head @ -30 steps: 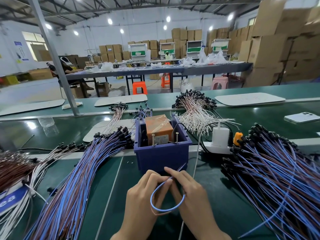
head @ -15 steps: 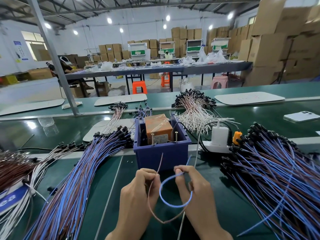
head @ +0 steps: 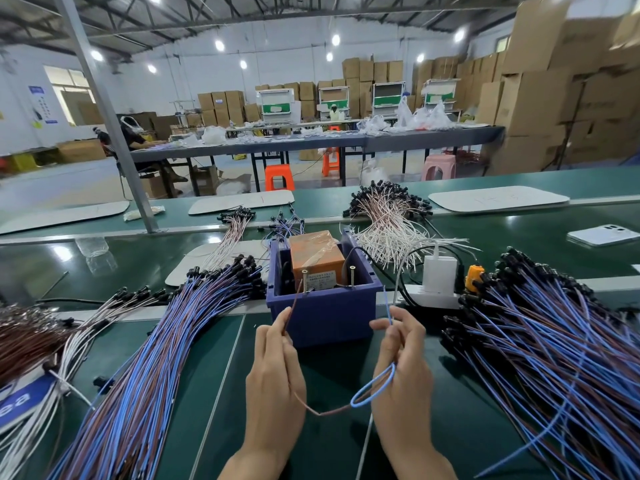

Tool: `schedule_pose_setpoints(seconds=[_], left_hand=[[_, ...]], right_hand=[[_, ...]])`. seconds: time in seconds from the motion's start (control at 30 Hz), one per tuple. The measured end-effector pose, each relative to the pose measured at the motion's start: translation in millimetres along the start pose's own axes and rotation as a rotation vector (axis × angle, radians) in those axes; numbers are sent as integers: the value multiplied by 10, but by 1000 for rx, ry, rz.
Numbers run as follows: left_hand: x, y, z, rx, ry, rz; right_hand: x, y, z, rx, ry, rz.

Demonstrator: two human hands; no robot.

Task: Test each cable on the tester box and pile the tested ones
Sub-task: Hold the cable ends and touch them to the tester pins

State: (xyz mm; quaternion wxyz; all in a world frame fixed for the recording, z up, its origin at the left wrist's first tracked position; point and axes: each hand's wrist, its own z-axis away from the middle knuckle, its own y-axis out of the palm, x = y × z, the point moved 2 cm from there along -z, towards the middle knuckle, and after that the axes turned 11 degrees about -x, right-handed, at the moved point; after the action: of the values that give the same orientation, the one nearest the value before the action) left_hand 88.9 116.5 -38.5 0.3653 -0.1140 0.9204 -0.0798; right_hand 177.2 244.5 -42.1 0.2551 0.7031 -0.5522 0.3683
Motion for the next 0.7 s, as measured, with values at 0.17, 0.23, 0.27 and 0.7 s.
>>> schedule_pose_setpoints(seconds=[0.17, 0.23, 0.27, 0.7], left_hand=[[70, 35, -81, -47, -118, 65], [108, 46, -106, -66, -160, 91], [134, 49, -113, -74, -180, 99], [218, 69, -111, -37, -201, 106]], right_hand=[[-34, 147, -66, 18, -48, 44], [-51, 164, -82, 19, -52, 40], [-64, 167, -81, 21, -47, 36], [-79, 178, -81, 41, -2, 18]])
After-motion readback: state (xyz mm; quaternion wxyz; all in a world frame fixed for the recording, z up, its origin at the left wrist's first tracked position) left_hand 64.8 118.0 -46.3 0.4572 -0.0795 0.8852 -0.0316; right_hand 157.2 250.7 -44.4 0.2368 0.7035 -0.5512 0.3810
